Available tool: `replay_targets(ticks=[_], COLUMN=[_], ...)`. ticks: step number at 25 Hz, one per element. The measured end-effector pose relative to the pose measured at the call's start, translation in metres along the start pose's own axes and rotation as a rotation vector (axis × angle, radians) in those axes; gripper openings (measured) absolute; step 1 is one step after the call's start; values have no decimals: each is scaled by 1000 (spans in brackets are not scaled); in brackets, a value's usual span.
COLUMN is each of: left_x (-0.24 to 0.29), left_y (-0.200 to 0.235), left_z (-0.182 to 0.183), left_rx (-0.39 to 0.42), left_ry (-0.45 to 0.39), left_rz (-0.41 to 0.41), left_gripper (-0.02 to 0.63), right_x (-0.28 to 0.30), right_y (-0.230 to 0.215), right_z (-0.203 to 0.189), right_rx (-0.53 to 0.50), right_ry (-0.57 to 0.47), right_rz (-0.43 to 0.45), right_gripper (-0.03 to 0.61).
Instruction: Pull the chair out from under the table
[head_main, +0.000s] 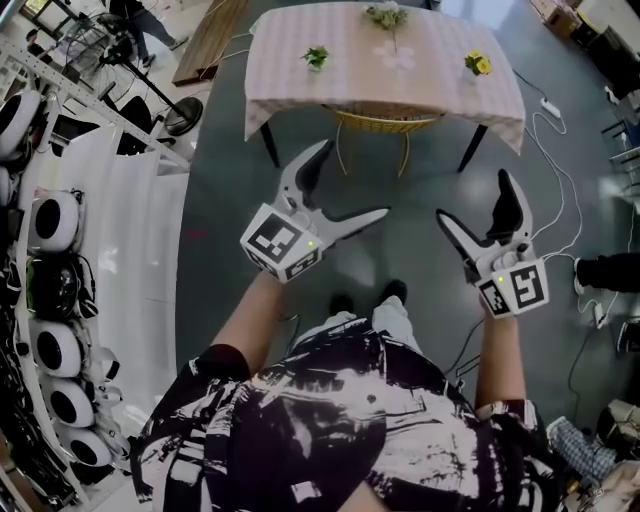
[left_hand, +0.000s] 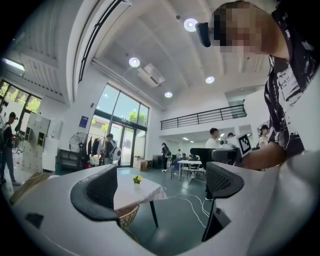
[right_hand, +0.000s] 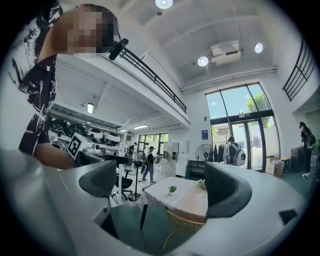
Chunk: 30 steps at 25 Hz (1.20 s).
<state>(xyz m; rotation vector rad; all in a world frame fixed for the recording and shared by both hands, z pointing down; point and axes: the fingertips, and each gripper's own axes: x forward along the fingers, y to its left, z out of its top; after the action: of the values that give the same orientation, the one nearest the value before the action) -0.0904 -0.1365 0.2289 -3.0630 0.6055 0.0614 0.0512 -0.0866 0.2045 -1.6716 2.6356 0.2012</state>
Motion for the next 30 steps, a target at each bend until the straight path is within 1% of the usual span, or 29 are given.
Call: replay_targets(ticks=[4,8,15,20,25,30], left_x=[12,35,92,109,137,156], left_y=[1,-1,-9,-8,-5,4], left_z=[-2,-4,-14,-21,-37,-51], left_rx=[9,18,42,51,57,105], left_ry=[7,27,73,109,146,205], left_rz=[27,62,103,130,159,168], left_gripper=[545,545,545,545,545,545], right_x=[1,0,-7,-7,-4,3], right_y=[-15,-39,-95,-114,-137,-154], right_z=[-5,-9,-28,-38,-59,-75], right_rx=[2,15,37,42,54,45], right_ry=[-8,-14,-2,11,27,61], right_rz=[23,60,108,134,173,207], right_gripper=[550,549,549,548,545,545])
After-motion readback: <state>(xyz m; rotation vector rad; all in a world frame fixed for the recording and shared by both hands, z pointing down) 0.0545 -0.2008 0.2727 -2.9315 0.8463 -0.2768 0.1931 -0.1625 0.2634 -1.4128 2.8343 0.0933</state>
